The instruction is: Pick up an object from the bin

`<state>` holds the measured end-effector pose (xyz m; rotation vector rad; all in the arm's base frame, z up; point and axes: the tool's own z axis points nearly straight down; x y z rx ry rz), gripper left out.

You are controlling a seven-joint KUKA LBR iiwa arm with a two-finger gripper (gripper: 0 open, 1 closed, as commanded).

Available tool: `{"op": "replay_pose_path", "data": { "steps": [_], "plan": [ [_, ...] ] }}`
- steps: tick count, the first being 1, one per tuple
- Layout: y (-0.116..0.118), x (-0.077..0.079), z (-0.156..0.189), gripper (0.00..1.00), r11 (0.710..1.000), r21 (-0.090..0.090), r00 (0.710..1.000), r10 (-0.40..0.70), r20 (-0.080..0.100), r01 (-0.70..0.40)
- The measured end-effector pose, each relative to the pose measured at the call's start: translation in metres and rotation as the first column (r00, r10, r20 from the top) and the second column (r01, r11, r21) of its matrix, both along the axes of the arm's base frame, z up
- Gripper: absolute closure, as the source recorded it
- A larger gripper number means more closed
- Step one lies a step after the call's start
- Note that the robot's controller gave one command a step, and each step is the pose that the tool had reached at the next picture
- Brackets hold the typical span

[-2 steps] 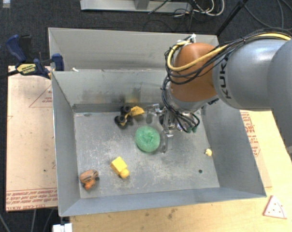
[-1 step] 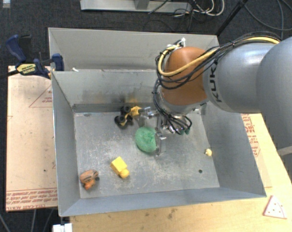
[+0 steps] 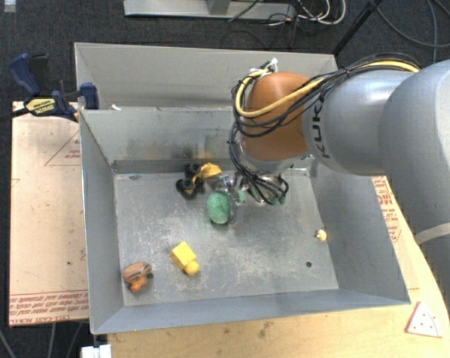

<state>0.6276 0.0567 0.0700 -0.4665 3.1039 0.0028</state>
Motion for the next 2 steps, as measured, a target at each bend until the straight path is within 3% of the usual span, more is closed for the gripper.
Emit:
{"op": "replay_pose_path", "data": {
  "steps": [1,2],
  "plan": [
    [0.000,0.000,0.000,1.00,1.000,0.000,1.000,0.000,0.000,0.000],
    [-0.016,0.002,0.195,1.00,0.999,-0.001,0.999,0.032,0.009,-0.032]
  ]
}}
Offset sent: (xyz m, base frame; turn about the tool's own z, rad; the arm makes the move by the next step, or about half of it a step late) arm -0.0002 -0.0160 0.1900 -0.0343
